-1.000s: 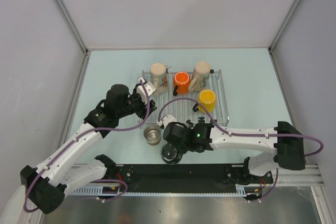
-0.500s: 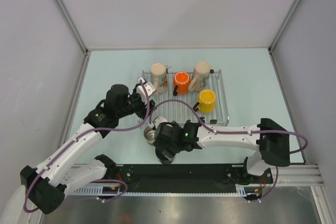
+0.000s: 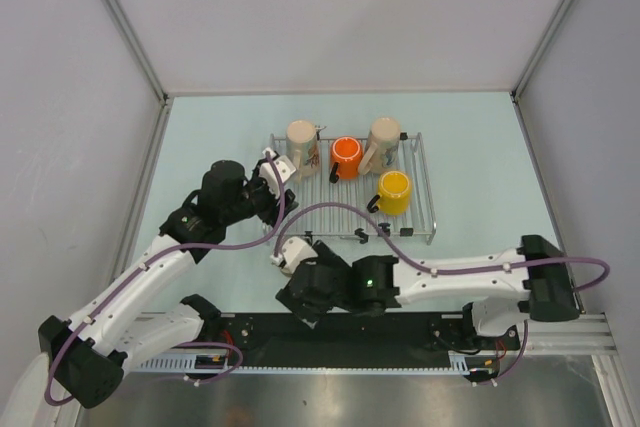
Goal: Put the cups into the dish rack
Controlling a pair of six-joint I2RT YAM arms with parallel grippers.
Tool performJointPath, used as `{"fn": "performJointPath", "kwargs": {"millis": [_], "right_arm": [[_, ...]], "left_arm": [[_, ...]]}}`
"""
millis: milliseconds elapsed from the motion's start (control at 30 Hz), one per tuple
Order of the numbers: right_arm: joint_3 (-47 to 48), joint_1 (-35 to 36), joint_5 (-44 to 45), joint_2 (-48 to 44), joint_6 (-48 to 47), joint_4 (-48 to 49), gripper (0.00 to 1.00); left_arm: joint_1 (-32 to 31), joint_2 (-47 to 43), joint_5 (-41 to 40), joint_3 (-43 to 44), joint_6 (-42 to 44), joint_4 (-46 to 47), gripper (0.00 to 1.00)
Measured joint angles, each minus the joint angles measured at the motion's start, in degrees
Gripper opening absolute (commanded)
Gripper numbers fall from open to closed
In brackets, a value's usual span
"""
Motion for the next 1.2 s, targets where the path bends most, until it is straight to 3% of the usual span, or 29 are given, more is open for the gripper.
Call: {"fn": "performJointPath", "kwargs": {"millis": [233, 500, 600, 700, 733, 800, 833, 867, 1033, 1100, 1133, 1200], "right_arm": [[1.1, 1.6, -2.4, 11.7, -0.4, 1.0, 0.99], [4.2, 1.3, -3.3, 15.7, -2.6, -0.1, 0.88], [4.9, 1.0, -2.4, 15.7, -3.1, -1.6, 0.77], [4.9, 0.7, -1.9, 15.7, -3.3, -3.5, 0.61], [4.9, 0.6, -1.9, 15.7, -3.2, -4.0, 0.50], [4.9, 0.5, -1.9, 15.7, -3.2, -5.0, 0.42], [4.9, 0.5, -2.2, 15.7, -2.9, -5.2, 0.30], [4.9, 0.5, -2.1, 15.7, -3.0, -5.4, 0.25], [4.9, 0.7, -2.4, 15.7, -2.7, -6.3, 0.19], [4.9, 0.5, -2.4, 15.7, -2.5, -7.1, 0.13], [4.9, 0.5, -2.6, 15.7, -2.4, -7.3, 0.03], [4.9, 0.5, -3.6, 15.8, -2.5, -7.3, 0.00]], "left_arm": [[1.7, -1.0, -1.1, 0.0, -0.4, 0.4, 0.61], [2.4, -1.2, -1.1, 0.0, -0.5, 0.8, 0.61], [2.5, -1.2, -1.0, 0.0, -0.5, 0.8, 0.61], [2.5, -1.2, -1.0, 0.0, -0.5, 0.8, 0.61], [2.5, -1.2, -0.9, 0.0, -0.5, 0.8, 0.61], [2.6, -1.2, -0.8, 0.0, -0.5, 0.8, 0.61], [2.6, -1.2, -0.8, 0.0, -0.5, 0.8, 0.61], [2.6, -1.2, -0.6, 0.0, -0.5, 0.8, 0.61], [2.6, -1.2, 0.0, 0.0, -0.5, 0.8, 0.61], [2.6, -1.2, 0.0, 0.0, -0.5, 0.8, 0.61], [2.6, -1.2, 0.0, 0.0, -0.5, 0.8, 0.61], [2.6, -1.2, 0.0, 0.0, -0.5, 0.8, 0.61]]}}
